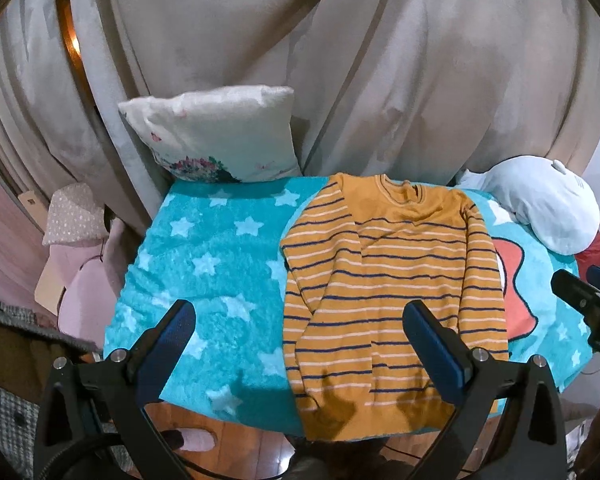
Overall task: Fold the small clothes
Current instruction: 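Move both grippers toward the hem of the striped sweater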
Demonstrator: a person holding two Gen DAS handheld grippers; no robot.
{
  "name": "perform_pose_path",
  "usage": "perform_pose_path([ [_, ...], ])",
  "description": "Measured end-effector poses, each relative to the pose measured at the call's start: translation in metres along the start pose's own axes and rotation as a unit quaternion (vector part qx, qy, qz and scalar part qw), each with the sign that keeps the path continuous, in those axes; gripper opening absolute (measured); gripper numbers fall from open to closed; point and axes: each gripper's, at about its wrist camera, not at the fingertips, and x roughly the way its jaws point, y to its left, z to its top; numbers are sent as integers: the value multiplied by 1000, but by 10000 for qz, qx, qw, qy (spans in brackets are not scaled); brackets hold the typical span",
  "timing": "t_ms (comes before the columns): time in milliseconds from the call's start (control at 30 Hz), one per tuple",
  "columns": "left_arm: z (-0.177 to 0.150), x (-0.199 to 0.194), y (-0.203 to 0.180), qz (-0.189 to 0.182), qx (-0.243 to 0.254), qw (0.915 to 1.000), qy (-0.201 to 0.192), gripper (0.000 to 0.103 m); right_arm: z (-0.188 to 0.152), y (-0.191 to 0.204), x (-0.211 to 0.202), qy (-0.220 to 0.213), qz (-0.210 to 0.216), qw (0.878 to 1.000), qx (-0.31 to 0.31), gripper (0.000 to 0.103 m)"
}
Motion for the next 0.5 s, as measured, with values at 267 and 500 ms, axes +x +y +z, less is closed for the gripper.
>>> perform_pose_path([
  [267,-7,10,-11,-326,212,9990,221,101,-12,-11,3,168,16,9996,218,84],
  [500,-15,26,-19,-741,362,9954,494,88,-22,-22,3,243,-48,9985,483,83],
])
